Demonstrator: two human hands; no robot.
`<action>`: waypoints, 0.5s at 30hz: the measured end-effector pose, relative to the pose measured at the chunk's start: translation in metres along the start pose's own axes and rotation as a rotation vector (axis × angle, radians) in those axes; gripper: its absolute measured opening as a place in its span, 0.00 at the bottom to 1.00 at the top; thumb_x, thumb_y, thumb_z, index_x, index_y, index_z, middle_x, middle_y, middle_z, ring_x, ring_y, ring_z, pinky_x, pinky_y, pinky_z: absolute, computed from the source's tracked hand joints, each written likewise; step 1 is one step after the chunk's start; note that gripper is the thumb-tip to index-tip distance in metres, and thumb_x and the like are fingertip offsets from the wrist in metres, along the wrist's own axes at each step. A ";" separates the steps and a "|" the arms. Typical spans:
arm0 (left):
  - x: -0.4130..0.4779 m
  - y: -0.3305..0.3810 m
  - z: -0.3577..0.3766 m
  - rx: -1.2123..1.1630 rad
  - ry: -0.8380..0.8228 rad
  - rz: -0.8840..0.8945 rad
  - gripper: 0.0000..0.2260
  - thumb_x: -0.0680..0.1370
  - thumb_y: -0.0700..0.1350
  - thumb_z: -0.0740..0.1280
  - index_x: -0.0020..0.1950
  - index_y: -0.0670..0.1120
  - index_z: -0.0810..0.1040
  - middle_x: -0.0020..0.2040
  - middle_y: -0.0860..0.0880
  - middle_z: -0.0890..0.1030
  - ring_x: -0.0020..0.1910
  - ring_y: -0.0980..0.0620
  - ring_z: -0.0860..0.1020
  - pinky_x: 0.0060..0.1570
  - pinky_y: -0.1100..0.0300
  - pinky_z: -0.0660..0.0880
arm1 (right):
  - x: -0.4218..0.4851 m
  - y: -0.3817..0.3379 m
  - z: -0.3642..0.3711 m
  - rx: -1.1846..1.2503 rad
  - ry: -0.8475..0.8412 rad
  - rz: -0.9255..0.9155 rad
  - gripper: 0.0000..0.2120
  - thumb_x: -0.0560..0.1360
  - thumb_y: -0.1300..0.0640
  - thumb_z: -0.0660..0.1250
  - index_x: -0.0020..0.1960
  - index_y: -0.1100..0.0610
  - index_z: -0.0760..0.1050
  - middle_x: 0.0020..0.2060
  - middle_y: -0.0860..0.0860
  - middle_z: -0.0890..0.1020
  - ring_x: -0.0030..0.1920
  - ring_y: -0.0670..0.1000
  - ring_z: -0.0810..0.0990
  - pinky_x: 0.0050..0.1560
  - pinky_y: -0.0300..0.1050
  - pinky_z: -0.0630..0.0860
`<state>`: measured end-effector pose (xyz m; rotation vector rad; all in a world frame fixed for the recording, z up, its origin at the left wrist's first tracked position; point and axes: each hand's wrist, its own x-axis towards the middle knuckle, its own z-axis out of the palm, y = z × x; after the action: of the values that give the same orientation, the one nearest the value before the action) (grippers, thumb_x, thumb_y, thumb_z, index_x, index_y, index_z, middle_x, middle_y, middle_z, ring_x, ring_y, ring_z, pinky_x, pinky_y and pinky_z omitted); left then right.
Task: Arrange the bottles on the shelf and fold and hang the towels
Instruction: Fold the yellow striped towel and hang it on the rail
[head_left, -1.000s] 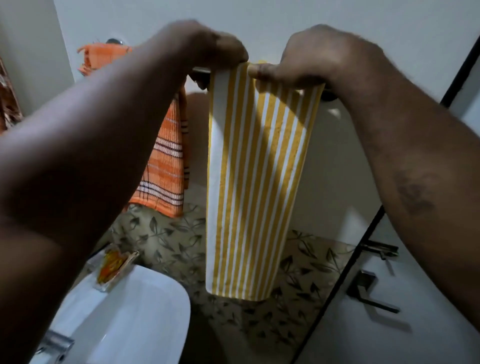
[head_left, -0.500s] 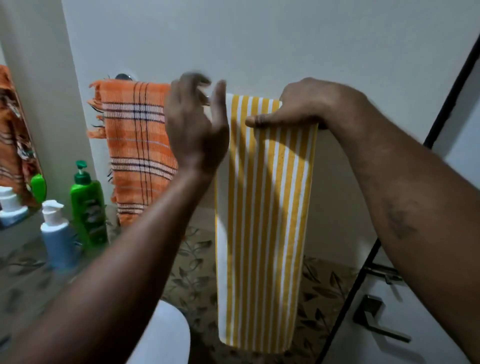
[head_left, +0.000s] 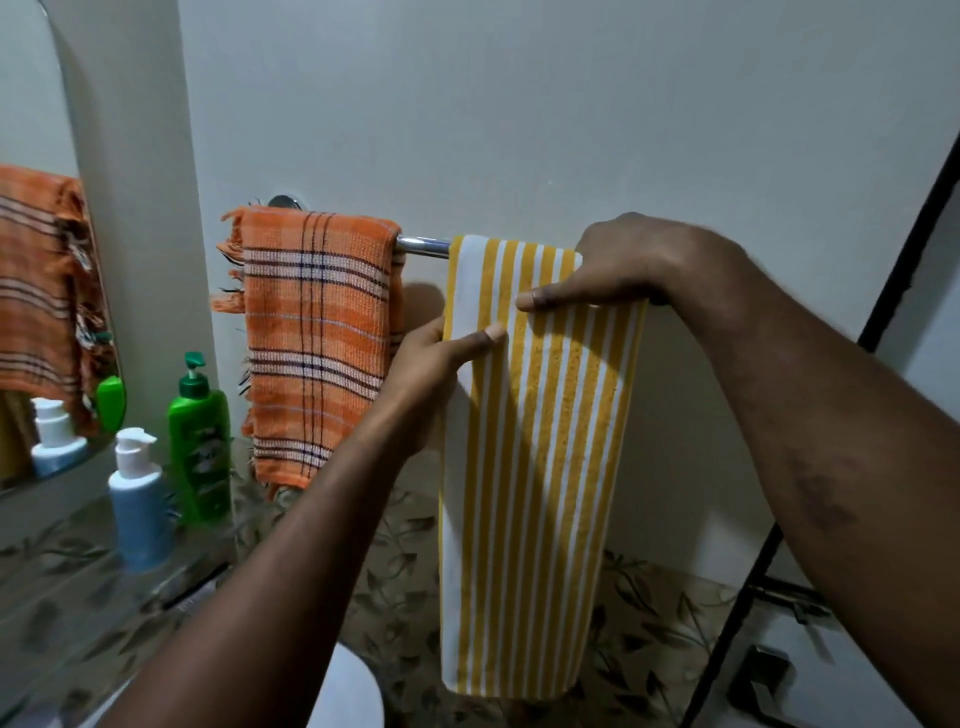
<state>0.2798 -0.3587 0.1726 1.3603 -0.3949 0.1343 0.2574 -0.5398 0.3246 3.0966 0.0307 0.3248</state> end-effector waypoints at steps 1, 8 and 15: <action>-0.003 0.001 -0.002 0.006 0.011 0.025 0.15 0.80 0.46 0.73 0.66 0.45 0.81 0.57 0.49 0.88 0.55 0.51 0.87 0.57 0.52 0.83 | 0.001 0.001 0.000 -0.003 0.000 -0.001 0.50 0.62 0.19 0.68 0.67 0.57 0.77 0.58 0.55 0.81 0.54 0.58 0.81 0.54 0.52 0.80; 0.001 0.018 -0.004 0.144 0.136 0.265 0.11 0.79 0.45 0.75 0.60 0.45 0.82 0.54 0.49 0.87 0.54 0.52 0.86 0.54 0.55 0.84 | 0.001 0.002 -0.004 -0.089 0.037 -0.008 0.47 0.61 0.17 0.66 0.59 0.57 0.79 0.49 0.53 0.81 0.50 0.57 0.81 0.55 0.53 0.81; 0.015 0.029 -0.014 0.162 0.139 0.219 0.08 0.79 0.47 0.74 0.52 0.43 0.84 0.51 0.46 0.88 0.53 0.46 0.87 0.60 0.42 0.82 | -0.010 0.001 0.013 -0.159 0.206 -0.056 0.41 0.68 0.20 0.65 0.66 0.51 0.73 0.55 0.51 0.80 0.55 0.55 0.79 0.58 0.55 0.77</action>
<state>0.2872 -0.3407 0.2021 1.4541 -0.4224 0.4480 0.2499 -0.5415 0.3093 2.8863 0.0911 0.6112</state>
